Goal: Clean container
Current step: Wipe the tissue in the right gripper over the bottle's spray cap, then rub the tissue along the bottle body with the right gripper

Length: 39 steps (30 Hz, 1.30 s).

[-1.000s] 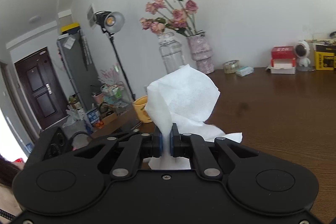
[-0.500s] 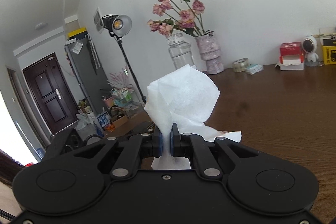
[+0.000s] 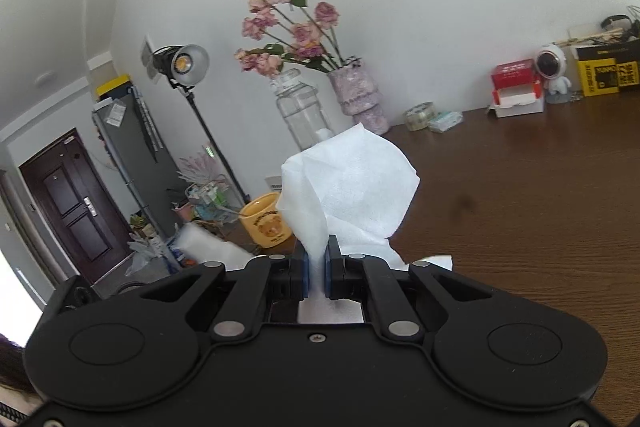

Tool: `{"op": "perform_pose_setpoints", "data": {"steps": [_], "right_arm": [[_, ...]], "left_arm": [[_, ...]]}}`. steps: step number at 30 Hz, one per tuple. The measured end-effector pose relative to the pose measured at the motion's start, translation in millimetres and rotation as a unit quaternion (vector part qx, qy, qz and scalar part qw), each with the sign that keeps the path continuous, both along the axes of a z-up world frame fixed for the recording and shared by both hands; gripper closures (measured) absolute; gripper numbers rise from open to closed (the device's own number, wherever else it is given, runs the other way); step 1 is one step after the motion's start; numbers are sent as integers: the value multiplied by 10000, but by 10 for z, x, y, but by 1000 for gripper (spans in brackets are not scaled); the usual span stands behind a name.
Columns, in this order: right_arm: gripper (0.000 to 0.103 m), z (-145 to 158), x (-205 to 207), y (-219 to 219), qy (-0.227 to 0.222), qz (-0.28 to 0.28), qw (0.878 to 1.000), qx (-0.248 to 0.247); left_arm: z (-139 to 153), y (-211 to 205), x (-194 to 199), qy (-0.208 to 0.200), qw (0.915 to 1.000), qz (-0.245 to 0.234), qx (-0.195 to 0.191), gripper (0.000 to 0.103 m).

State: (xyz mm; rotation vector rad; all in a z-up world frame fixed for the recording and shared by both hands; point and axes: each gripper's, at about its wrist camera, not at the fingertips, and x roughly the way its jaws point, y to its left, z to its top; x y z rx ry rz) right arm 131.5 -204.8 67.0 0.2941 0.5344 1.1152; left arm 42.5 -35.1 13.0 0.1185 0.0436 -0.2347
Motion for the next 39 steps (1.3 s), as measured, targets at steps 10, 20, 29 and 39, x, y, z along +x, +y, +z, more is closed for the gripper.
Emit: {"op": "perform_pose_setpoints", "data": {"steps": [10, 20, 29, 39], "right_arm": [[95, 70, -109, -8, -73, 235, 9993, 270], [95, -228, 137, -50, 488, -80, 9983, 315], [95, -467, 94, 55, 518, -274, 9982, 93], [95, -588, -91, 243, 301, -148, 9994, -35]], "left_arm": [[16, 41, 45, -10, 9999, -81, -90, 70], [144, 271, 75, 273, 9958, -406, -771, 70], [374, 576, 110, 448, 9847, -479, -1613, 70], [357, 651, 439, 868, 9722, -235, -2162, 70]]}}
